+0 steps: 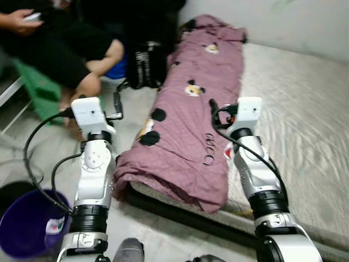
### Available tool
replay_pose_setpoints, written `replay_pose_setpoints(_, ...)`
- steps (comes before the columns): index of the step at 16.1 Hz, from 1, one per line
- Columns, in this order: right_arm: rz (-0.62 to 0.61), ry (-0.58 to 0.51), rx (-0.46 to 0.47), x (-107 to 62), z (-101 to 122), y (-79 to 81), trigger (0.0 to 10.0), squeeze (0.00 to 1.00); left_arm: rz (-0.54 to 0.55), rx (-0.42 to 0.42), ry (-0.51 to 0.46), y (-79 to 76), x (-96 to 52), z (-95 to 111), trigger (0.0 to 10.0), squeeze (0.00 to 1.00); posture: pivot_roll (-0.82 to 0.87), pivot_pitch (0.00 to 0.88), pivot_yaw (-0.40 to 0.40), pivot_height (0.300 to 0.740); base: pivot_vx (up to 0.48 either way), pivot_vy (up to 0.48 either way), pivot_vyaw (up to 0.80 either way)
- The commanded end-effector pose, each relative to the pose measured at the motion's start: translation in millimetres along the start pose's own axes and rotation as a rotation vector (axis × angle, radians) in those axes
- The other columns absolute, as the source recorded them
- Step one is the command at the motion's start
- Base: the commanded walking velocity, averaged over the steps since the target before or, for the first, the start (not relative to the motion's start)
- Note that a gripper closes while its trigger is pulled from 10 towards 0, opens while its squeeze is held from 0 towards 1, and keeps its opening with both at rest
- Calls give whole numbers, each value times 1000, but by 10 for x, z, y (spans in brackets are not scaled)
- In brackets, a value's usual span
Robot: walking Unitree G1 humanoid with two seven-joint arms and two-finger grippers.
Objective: Clean up the room
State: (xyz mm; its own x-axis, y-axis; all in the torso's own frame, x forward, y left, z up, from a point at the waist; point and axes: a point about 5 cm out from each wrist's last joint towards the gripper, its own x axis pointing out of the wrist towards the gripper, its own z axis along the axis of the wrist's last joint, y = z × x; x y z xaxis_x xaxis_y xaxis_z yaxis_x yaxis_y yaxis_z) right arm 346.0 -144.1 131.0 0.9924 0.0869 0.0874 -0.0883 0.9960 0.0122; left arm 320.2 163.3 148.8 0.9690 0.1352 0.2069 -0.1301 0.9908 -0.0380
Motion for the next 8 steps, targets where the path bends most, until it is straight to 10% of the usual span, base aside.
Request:
replay_pose_setpoints(1,16,-22,-1,25,62,38,10000,0,-9,10,-8,14,8,22,10000,0,15,0,-54,740,0,0,800)
replay_pose_setpoints(8,33,-33,-7,41,85,73,10000,0,-19,9,-7,3,21,26,10000,0,14,0,-53,740,0,0,800)
